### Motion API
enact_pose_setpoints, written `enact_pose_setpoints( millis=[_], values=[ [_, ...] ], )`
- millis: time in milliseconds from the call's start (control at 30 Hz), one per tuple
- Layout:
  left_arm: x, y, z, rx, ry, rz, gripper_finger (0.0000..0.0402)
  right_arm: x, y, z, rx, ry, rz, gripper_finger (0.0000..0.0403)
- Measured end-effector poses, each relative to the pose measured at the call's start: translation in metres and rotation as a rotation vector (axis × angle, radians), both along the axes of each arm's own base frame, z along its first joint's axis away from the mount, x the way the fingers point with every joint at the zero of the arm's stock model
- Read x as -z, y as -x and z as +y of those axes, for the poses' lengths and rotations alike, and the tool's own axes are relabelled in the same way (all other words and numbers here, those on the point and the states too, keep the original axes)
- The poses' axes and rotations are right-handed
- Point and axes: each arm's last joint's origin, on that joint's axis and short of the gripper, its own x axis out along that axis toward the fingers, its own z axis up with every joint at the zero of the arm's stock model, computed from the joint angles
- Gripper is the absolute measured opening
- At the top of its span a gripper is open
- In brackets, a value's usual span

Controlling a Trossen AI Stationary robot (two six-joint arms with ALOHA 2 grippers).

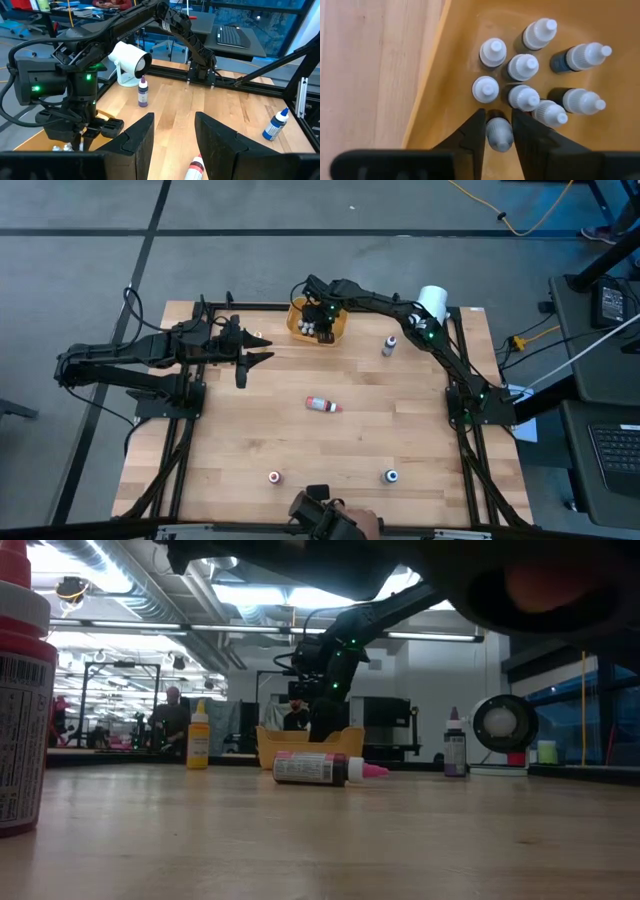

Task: Pick & Place food coloring
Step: Put the small black food coloring bottle into the bin, then put the large violet food coloring bottle into the bin

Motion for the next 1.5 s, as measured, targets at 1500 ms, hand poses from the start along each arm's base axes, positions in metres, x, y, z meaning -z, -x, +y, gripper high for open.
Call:
enact_pose_setpoints(
  millis=[1500],
  values=[
    [0.000,0.000,0.000,0.000,0.000,0.000,0.0139,-0.117,0.058,0.021,0.069,-0.284,-0.007,0.0057]
  ],
)
